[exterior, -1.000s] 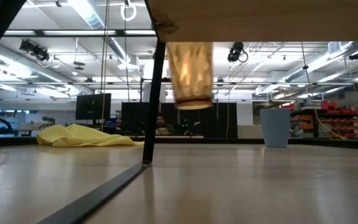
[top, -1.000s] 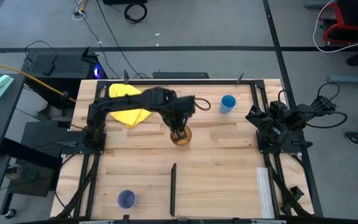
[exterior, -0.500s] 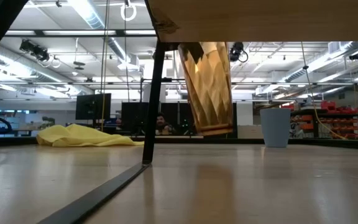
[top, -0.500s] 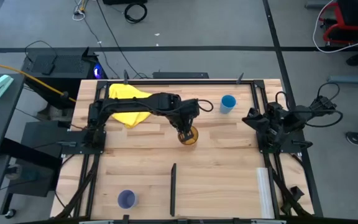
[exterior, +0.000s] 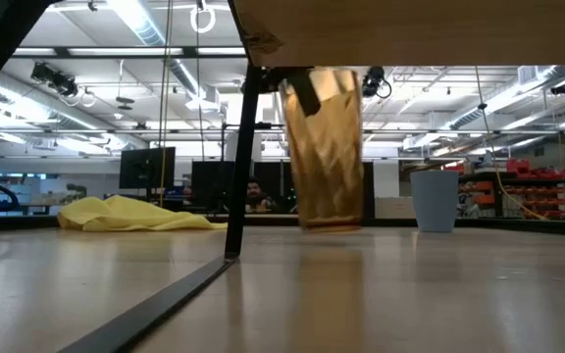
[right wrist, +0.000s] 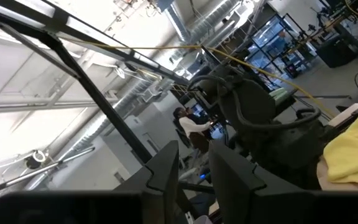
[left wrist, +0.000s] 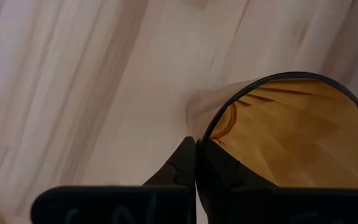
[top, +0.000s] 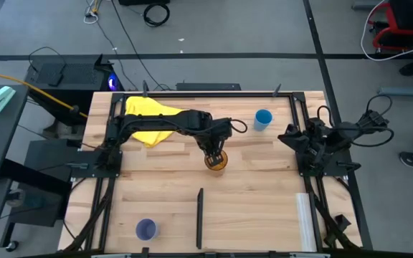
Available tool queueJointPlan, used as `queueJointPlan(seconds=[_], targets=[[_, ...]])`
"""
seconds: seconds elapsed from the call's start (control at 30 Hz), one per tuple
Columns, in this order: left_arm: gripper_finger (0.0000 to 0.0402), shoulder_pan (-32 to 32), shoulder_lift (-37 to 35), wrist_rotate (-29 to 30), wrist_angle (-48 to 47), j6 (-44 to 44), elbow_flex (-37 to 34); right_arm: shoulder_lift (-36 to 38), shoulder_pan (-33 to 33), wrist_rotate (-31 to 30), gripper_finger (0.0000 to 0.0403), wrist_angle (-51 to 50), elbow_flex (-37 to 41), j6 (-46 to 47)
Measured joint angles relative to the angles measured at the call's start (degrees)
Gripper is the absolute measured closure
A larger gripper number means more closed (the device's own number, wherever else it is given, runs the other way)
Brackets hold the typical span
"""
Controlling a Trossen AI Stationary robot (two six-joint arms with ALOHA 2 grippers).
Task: Stack small to large cups/mugs on shelf
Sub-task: Put the brown cup on the shelf
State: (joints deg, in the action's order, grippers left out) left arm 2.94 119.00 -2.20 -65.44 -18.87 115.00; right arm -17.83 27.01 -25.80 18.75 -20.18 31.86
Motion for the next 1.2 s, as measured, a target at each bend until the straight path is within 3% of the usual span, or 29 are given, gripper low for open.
queueJointPlan(seconds=[0.5, 0.8, 1.2], targets=[[0.039, -0.5, 0.7, 0.0, -1.0, 0.5, 0.1, -2.4, 0.0, -0.2, 0.0306, -0.1, 0.0, 1.0], [0.0365, -0.6, 0.6, -0.1, -0.4, 0.7, 0.1, -2.4, 0.0, -0.2, 0.0306, -0.4, 0.0, 2.7], [0.0381, -0.6, 0.6, -1.2, 7.8, 0.6, 0.1, -2.4, 0.0, -0.2, 0.0306, -1.0, 0.0, 2.8]])
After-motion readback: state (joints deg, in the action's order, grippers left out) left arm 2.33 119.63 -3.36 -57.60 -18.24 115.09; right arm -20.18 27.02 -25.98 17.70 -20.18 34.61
